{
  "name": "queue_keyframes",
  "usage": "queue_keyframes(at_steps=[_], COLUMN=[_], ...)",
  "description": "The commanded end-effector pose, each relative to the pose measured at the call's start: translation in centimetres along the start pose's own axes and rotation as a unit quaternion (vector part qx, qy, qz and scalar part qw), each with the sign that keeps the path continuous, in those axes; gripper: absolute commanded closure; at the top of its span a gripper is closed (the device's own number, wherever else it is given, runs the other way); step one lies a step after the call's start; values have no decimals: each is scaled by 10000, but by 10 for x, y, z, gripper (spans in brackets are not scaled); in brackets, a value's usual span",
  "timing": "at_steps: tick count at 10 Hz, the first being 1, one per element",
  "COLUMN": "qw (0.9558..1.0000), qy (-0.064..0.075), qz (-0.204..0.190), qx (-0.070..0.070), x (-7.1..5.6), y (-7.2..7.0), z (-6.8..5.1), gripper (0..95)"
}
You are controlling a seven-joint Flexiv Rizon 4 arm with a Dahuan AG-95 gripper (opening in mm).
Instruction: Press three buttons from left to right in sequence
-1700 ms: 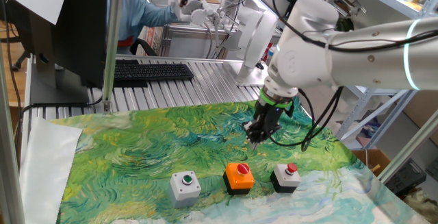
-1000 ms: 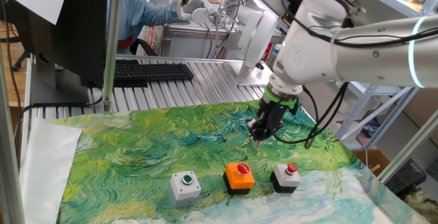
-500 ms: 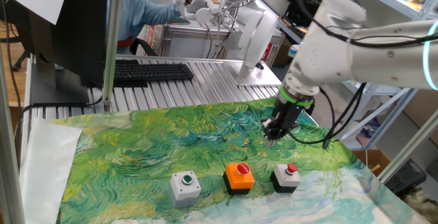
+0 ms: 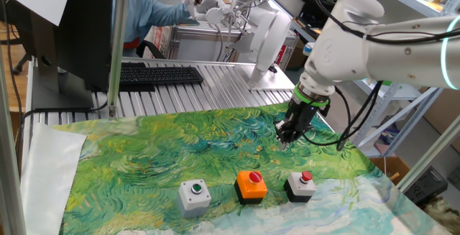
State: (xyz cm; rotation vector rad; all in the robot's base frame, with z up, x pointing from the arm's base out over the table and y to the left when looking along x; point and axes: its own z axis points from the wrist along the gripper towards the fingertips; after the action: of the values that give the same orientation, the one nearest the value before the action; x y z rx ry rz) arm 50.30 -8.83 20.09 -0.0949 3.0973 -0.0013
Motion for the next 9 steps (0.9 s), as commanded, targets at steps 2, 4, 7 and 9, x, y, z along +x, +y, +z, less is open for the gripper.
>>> queue_keyframes(at_steps=[2,4,7,9], qw=[10000,10000,10000,10000], qy=[-14,-20,-18,-16], qz=[20,13,-25,19], qx=[16,13,29,34], x=[1,1,1,1], y=[0,0,0,0], z=[0,0,0,0], gripper=[950,950,950,950])
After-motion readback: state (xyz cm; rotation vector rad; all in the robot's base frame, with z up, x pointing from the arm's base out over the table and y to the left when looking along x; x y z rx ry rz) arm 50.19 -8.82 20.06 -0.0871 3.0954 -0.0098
